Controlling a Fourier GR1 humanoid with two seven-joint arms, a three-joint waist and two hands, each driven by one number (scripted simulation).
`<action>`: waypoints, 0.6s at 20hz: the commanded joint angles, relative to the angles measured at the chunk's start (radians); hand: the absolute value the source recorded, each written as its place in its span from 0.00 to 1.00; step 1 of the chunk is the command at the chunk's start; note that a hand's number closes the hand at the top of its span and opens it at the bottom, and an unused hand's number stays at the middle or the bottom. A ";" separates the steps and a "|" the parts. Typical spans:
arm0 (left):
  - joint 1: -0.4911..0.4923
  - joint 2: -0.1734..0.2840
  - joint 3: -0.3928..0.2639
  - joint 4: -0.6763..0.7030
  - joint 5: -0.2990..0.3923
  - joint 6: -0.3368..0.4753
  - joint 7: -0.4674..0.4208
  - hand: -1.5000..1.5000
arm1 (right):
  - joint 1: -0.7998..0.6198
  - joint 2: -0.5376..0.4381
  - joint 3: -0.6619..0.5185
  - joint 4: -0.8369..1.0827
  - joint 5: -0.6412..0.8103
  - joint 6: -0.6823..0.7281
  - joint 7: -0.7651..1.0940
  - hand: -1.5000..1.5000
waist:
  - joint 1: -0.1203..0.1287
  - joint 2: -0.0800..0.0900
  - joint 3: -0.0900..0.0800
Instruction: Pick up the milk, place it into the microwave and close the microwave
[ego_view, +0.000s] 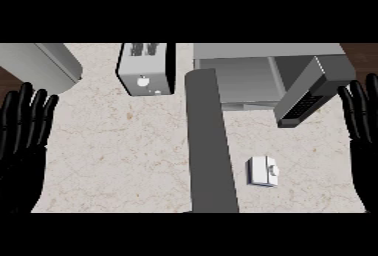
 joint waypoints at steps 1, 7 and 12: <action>0.045 -0.004 -0.025 -0.050 -0.006 -0.020 -0.001 0.00 | 0.014 -0.009 -0.021 -0.105 -0.036 0.005 0.098 0.00 | 0.031 0.008 -0.015; -0.004 -0.056 -0.011 0.046 0.063 0.008 0.058 0.00 | 0.091 0.137 0.360 -0.054 -0.032 0.044 0.125 0.00 | 0.048 0.014 -0.016; 0.082 -0.051 0.002 -0.003 0.084 -0.007 0.069 0.00 | 0.223 0.139 0.560 -0.114 0.048 -0.027 0.096 0.00 | 0.033 0.008 -0.016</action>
